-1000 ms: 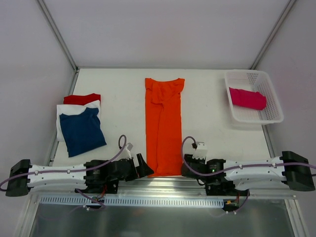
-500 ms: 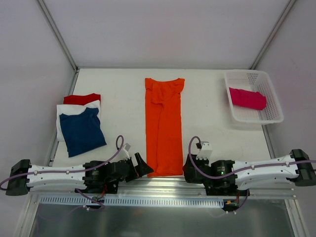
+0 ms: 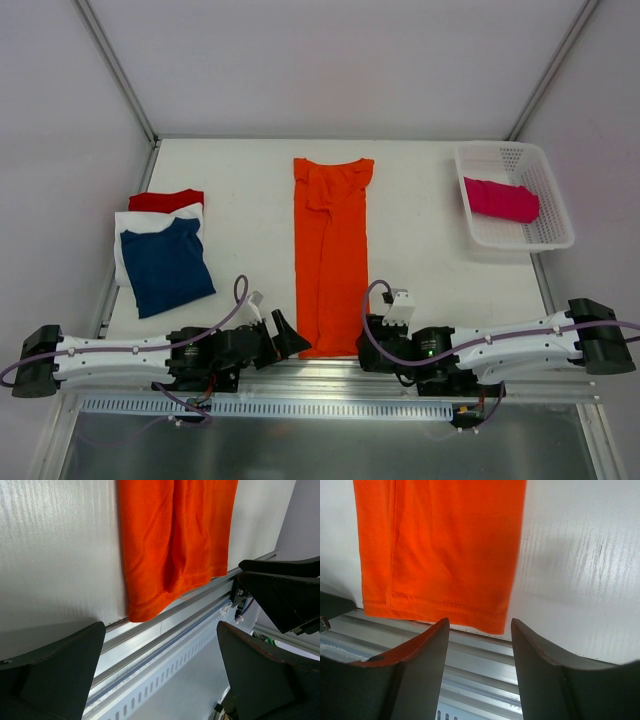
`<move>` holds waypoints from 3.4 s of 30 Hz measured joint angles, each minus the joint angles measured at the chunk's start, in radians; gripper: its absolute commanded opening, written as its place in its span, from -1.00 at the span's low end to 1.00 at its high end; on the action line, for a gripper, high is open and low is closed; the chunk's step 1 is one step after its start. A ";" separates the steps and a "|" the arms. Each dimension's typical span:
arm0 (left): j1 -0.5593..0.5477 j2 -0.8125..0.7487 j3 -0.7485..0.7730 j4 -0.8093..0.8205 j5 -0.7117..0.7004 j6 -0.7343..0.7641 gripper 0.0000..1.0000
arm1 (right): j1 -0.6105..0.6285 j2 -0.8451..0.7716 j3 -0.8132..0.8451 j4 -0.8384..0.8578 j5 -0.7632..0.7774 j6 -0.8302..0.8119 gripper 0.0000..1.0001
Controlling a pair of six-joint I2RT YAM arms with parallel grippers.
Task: Fold and stack the t-shirts
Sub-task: Fold the tshirt
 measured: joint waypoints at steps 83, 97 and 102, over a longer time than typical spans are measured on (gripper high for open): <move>-0.013 0.608 0.230 0.069 0.024 0.038 -0.95 | 0.000 0.140 -0.061 0.147 -0.037 0.055 -0.86; -0.013 0.607 0.288 -0.043 0.008 0.086 -0.98 | -0.005 0.132 0.001 0.055 -0.020 0.022 -0.98; -0.001 0.581 0.317 -0.158 -0.032 0.126 -0.95 | -0.038 0.089 0.034 0.034 -0.004 -0.018 -0.97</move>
